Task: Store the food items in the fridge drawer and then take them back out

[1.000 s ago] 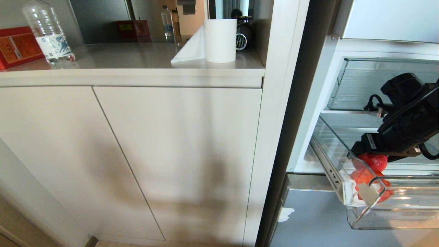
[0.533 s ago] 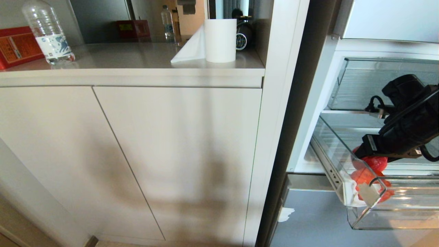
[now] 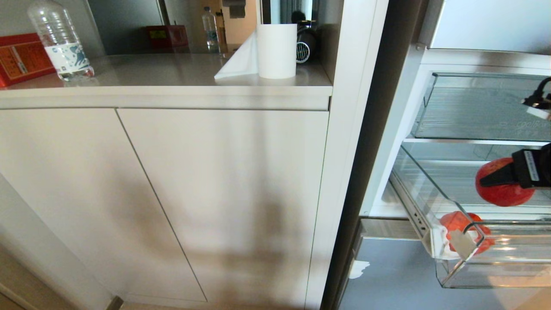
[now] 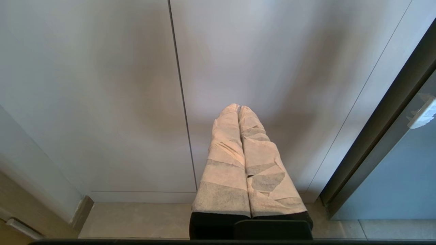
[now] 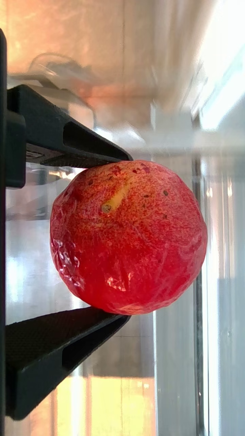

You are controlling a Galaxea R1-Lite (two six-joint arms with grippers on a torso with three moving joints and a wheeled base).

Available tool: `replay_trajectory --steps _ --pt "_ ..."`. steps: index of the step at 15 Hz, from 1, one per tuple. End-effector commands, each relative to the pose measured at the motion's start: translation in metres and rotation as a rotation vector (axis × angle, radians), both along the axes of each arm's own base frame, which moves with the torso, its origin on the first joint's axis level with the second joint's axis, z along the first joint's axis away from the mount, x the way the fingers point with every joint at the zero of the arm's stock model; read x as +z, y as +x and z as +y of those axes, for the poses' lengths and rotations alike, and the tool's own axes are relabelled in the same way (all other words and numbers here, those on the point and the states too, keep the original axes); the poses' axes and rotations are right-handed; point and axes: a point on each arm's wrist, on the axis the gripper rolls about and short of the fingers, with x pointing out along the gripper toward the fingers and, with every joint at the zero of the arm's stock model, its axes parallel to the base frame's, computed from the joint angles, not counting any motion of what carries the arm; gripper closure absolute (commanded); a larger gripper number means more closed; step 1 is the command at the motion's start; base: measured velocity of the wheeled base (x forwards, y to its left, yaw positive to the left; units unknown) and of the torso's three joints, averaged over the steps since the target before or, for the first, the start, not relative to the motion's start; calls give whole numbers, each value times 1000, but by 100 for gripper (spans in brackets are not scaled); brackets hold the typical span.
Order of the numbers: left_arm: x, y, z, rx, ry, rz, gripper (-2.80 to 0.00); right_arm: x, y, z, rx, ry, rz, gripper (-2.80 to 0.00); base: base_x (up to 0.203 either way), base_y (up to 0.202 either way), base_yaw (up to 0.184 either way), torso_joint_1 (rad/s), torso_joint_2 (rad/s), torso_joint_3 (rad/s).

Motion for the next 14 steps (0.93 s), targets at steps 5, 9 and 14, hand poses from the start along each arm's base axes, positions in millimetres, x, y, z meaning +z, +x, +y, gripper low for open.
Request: replay_trajectory --steps 5,9,14 --pt "0 0 0 0 0 0 0 32 -181 -2 68 27 -483 0 0 0 0 0 0 0" --pt "0 0 0 0 0 0 0 -28 -278 -9 98 -31 -694 0 0 0 0 0 0 0" --pt "0 0 0 0 -2 0 0 -135 -248 -4 137 -96 -742 0 0 0 0 0 0 0"
